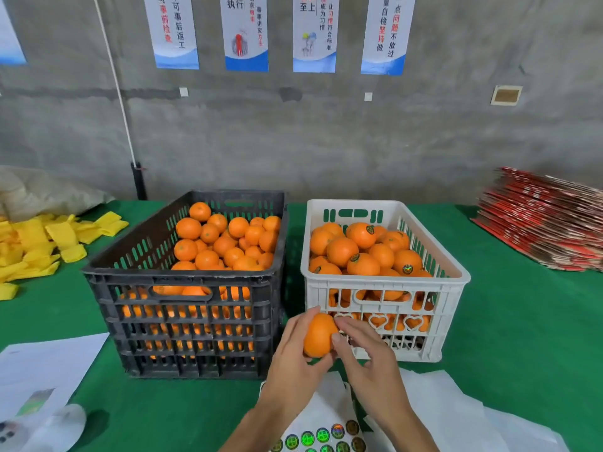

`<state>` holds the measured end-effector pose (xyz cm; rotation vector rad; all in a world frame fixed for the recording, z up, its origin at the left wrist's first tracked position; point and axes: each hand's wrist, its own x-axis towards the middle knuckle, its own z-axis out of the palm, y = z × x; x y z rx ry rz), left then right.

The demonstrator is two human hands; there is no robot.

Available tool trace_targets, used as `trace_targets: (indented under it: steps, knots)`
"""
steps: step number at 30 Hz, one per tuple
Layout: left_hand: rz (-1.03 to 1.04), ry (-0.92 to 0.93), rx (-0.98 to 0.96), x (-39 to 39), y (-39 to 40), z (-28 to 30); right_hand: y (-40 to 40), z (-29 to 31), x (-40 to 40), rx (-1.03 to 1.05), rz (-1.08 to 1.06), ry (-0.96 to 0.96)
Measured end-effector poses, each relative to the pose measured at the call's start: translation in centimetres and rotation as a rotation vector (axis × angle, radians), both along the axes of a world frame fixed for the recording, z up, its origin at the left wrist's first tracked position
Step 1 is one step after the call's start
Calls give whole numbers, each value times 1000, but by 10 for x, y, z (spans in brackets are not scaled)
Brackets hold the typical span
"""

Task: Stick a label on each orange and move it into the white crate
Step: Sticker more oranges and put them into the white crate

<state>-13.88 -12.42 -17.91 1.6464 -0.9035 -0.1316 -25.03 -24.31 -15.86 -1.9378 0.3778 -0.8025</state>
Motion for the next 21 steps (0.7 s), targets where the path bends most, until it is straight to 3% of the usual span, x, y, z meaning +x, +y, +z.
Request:
trace_targets:
  steps: [7, 12, 16, 21]
  knots:
    - [85, -381, 27, 20, -41, 91, -15, 85, 29, -331, -185, 13]
    - [45, -474, 97, 56, -93, 167, -62, 152, 66, -522, -377, 3]
    - [-8, -541, 305, 100, -113, 208, -101, 178, 102, -669, -463, 123]
    - [275, -527, 605, 185, -82, 205, -90, 162, 145, -768, -311, 103]
